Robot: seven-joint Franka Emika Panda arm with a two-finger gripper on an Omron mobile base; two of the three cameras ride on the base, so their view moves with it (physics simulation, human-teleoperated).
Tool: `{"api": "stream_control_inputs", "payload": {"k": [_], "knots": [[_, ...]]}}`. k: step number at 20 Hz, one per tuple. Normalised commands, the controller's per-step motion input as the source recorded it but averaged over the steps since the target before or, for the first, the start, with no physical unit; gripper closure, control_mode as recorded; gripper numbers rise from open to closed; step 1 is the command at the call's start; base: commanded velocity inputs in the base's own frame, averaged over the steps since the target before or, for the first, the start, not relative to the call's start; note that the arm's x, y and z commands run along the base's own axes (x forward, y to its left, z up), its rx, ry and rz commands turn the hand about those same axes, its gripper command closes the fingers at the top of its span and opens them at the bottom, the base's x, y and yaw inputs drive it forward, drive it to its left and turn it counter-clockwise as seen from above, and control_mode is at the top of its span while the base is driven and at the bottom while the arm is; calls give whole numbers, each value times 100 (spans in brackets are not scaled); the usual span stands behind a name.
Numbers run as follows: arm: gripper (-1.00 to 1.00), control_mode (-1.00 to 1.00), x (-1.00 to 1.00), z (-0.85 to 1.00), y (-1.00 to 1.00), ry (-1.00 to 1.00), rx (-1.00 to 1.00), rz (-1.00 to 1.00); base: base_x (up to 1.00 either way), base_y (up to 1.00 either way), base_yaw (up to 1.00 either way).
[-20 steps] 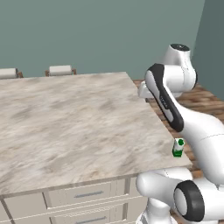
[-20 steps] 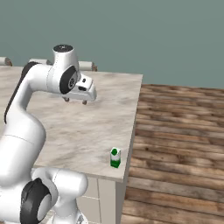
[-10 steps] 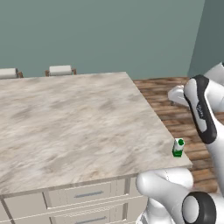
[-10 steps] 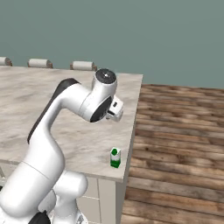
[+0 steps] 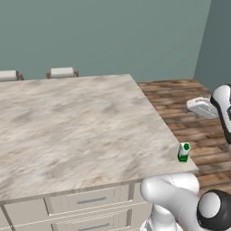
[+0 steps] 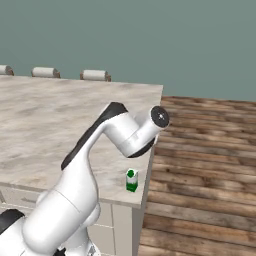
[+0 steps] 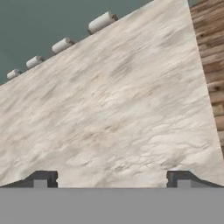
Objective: Pick the milk from the counter and place it in the open cabinet.
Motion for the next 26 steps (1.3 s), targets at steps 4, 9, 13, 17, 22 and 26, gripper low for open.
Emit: {"api": "stream_control_inputs", "payload": {"k": [4,9,13,17,22,26], "knots": [[-100,-100,5,0,-32,-15,0,36,0,0,0],[-100,-100,8,1,-15,-8,-9,32,0,0,0],[-100,-100,4,0,-6,0,-13,16,0,0,0],[-100,-100,0,-1,15,7,-23,0,0,0,0],[-100,-100,0,-22,15,3,-23,0,0,0,0],[-100,-100,0,-42,3,0,-16,-4,0,0,0]]}}
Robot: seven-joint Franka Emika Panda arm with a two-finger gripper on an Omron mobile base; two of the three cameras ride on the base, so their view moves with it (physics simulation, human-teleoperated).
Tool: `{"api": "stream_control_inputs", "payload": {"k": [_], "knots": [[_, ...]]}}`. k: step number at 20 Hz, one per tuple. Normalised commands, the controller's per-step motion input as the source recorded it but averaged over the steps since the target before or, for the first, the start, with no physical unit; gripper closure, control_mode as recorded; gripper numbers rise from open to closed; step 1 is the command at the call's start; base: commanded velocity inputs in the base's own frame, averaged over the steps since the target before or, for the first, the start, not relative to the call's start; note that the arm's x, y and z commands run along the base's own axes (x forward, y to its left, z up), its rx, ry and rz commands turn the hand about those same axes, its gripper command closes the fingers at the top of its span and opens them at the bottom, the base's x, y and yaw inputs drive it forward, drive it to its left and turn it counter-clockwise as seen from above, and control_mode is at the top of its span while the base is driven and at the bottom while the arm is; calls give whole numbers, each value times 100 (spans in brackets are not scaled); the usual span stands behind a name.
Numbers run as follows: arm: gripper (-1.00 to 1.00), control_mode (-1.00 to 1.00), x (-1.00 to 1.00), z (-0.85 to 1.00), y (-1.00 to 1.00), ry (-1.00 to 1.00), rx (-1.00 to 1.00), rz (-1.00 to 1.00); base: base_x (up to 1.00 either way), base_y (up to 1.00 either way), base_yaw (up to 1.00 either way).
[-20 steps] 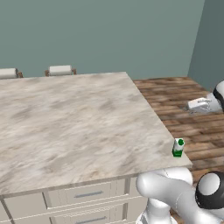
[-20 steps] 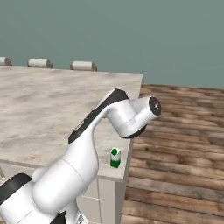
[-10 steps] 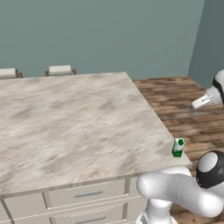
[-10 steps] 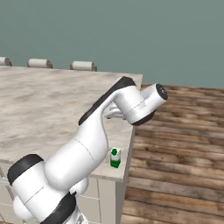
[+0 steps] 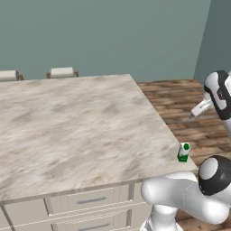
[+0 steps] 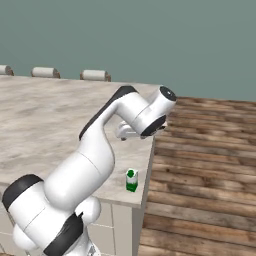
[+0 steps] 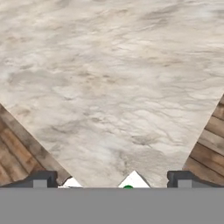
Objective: Pick the milk from the counter and place it in the open cabinet.
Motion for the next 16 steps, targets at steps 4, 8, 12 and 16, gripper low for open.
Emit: {"api": "stream_control_inputs", "payload": {"k": [4,8,12,16], "knots": [[-100,-100,0,-50,0,-3,-5,-1,0,0,0],[-100,-100,1,-50,0,-3,-1,0,0,0,0],[-100,-100,7,-37,-1,-2,0,0,0,0,0],[-100,-100,11,-38,-8,0,0,0,0,0,0]]}}
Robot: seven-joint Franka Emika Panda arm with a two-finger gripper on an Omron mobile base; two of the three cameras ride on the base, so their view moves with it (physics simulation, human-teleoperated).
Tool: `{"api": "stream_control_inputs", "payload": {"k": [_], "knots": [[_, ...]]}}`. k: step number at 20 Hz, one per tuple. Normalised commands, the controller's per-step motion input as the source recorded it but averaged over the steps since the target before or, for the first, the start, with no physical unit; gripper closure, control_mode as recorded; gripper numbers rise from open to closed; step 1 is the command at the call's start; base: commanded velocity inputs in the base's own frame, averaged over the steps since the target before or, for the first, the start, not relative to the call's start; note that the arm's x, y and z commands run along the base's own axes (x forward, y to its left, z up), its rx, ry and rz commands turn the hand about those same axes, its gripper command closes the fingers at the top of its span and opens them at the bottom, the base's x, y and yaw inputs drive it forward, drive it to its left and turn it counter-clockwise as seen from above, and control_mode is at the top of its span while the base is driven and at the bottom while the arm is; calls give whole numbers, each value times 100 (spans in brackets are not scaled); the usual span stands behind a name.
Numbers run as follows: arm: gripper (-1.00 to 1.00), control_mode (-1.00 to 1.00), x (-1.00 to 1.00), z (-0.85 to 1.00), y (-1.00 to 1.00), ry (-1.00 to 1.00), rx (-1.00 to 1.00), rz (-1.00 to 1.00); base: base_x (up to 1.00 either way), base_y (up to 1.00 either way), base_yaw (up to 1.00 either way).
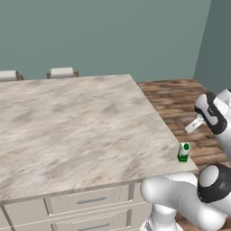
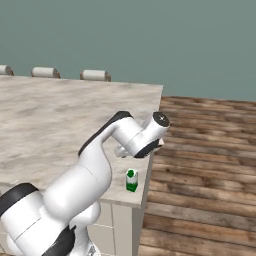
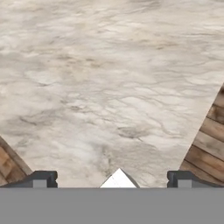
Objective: Pick the milk from the counter and place it in the open cabinet.
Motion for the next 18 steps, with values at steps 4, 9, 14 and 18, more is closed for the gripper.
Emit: {"api": "stream_control_inputs", "payload": {"k": [4,9,14,18], "knots": [[-100,-100,7,-36,-22,-4,0,0,0,0,0],[-100,-100,0,-4,-31,-11,8,3,0,0,0],[-100,-100,0,-2,-25,-8,12,3,0,0,0],[-100,-100,0,-28,-1,-4,4,4,0,0,0]]}}
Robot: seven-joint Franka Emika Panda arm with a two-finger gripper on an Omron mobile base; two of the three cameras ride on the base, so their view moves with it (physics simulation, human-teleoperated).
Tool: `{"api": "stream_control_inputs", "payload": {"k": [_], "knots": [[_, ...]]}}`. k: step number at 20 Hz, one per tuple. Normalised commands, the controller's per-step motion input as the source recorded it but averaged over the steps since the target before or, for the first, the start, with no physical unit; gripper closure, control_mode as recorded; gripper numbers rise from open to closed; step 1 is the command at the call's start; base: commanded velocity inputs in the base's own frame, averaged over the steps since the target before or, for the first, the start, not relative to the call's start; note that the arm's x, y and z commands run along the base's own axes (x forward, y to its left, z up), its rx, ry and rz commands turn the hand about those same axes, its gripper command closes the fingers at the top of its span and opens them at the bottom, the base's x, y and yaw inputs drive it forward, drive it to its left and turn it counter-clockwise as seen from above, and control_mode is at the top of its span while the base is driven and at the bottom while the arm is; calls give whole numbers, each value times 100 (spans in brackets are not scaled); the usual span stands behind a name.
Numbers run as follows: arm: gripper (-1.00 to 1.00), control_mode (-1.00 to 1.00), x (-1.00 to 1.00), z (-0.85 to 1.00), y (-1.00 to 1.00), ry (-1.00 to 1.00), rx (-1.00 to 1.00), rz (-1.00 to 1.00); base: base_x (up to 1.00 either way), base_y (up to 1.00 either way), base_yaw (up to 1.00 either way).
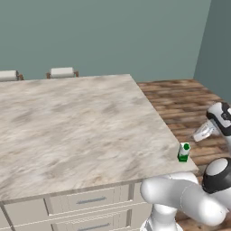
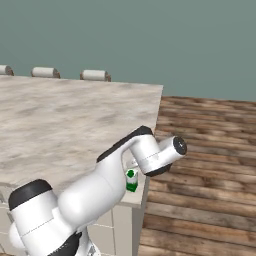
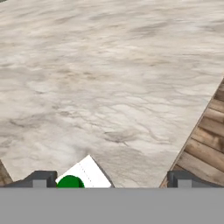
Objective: Pick the milk from the counter and place it in the open cabinet.
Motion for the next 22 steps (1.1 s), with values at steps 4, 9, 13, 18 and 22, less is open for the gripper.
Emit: {"api": "stream_control_inputs", "payload": {"k": [4,9,13,18,22], "knots": [[-100,-100,0,-52,0,0,0,6,0,0,0],[-100,-100,0,-51,0,-1,0,8,0,0,0],[-100,-100,0,-9,0,-15,1,7,0,0,0],[-100,-100,1,0,0,-17,5,6,0,0,0],[-100,-100,11,0,0,-4,4,4,0,0,0]]}}
